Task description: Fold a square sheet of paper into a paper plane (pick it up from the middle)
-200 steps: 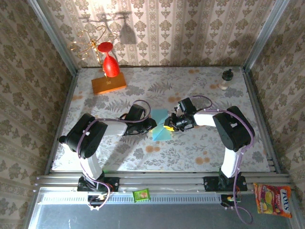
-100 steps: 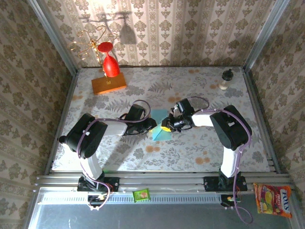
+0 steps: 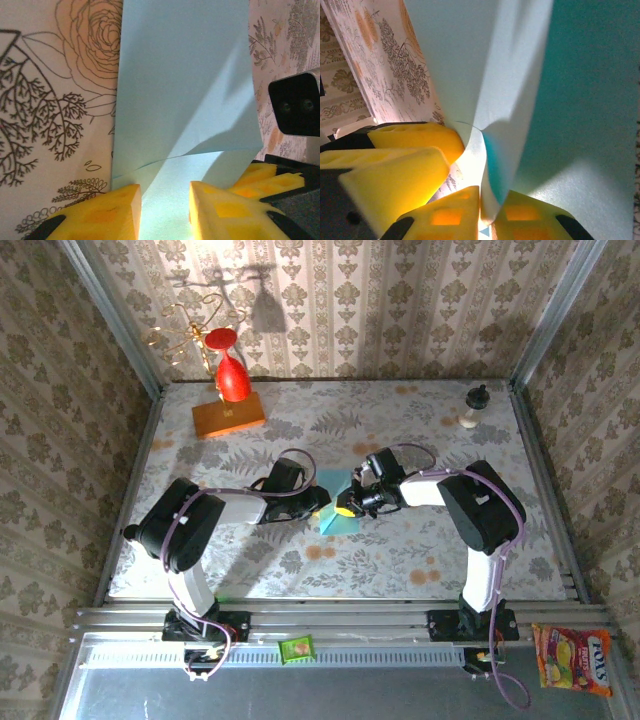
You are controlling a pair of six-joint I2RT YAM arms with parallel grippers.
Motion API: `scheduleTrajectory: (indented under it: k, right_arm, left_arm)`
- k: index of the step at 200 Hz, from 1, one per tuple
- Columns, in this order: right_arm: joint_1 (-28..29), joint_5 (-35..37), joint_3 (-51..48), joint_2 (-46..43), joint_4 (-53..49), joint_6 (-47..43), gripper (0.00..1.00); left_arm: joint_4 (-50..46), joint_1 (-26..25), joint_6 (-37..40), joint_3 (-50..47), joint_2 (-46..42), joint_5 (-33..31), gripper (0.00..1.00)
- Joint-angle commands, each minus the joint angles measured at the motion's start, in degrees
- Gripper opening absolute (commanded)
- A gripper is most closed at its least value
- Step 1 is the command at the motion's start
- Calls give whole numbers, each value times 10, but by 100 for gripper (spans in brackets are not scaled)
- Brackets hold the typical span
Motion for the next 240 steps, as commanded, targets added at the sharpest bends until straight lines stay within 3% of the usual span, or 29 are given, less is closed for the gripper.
scheduleTrajectory:
  k: [1, 22, 76, 110, 132, 194, 215, 240]
  right_arm:
    - [4, 7, 1, 3, -3, -11, 12]
    - [2, 12, -2, -16, 10, -22, 11]
    - [-22, -30, -26, -85, 104, -14, 11]
    - [-29, -67, -19, -108, 124, 12, 12]
    - [-28, -100, -14, -108, 162, 51, 12]
    - [-19, -140, -8, -119, 232, 120, 13]
    - [-19, -146, -8, -119, 233, 125, 14]
    - [-21, -145, -13, -119, 229, 124, 14]
  left_arm:
    - [-3, 12, -6, -15, -18, 6, 36]
    - [6, 32, -4, -33, -59, 14, 43]
    - [8, 88, -13, -106, -178, 19, 73]
    - [5, 94, -4, -116, -240, 27, 91]
    - [57, 91, -25, -124, -253, 51, 100]
    - [160, 49, -58, -105, -195, 89, 100]
    - [219, 46, -74, -104, -176, 103, 95]
    - [214, 48, -67, -105, -186, 98, 90]
